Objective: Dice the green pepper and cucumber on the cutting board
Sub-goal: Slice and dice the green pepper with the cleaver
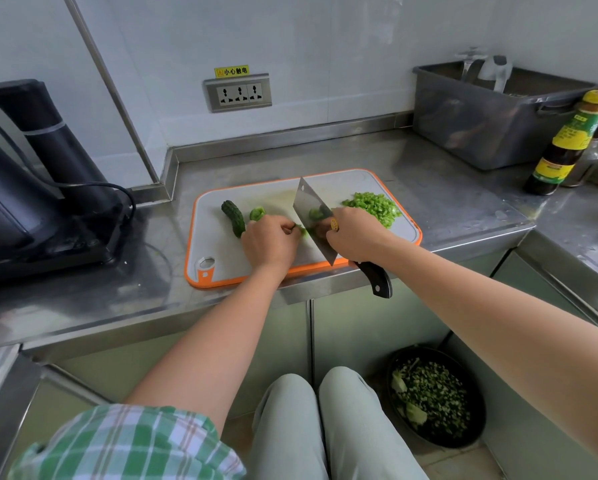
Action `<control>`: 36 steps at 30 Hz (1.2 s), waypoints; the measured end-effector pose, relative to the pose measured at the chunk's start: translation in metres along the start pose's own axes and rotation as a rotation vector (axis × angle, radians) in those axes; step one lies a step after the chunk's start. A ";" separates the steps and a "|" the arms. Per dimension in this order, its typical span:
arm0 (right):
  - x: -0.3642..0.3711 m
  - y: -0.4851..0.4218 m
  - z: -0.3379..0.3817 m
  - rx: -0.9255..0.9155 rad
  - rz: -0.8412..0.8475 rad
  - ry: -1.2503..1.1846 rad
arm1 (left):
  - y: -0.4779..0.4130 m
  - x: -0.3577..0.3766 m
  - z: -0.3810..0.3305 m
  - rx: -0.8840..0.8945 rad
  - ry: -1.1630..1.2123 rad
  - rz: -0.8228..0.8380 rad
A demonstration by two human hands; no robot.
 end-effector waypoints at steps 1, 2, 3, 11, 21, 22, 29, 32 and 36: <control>-0.001 0.000 -0.001 0.002 -0.004 -0.004 | -0.001 0.000 0.002 0.033 -0.001 0.001; -0.002 0.000 -0.002 0.007 -0.009 -0.009 | -0.003 0.000 0.003 0.067 -0.016 0.015; -0.004 0.001 -0.002 0.011 -0.011 -0.013 | -0.005 0.000 0.003 0.101 -0.044 0.034; -0.002 0.004 -0.002 0.008 -0.034 -0.024 | 0.003 0.002 0.003 0.203 -0.121 -0.046; -0.008 0.007 0.008 -0.015 -0.039 0.061 | 0.007 0.002 0.005 0.264 -0.149 -0.075; -0.008 0.007 0.008 -0.014 -0.040 0.072 | 0.007 0.002 0.006 0.259 -0.153 -0.068; 0.001 0.005 0.009 -0.003 -0.036 0.094 | 0.006 0.004 0.008 0.294 -0.187 -0.064; 0.007 -0.001 0.011 0.010 -0.034 0.110 | 0.004 0.005 0.010 0.319 -0.207 -0.063; 0.010 -0.010 0.016 0.049 -0.020 0.113 | 0.003 0.006 0.012 0.327 -0.190 -0.063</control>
Point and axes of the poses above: each hand's wrist, its own y-axis away from the middle knuckle, its own x-axis out of the palm, z = x × y, the point moved 1 cm from there along -y, towards the middle knuckle, and after that the axes turned 11 degrees about z, right-handed, at the moved point
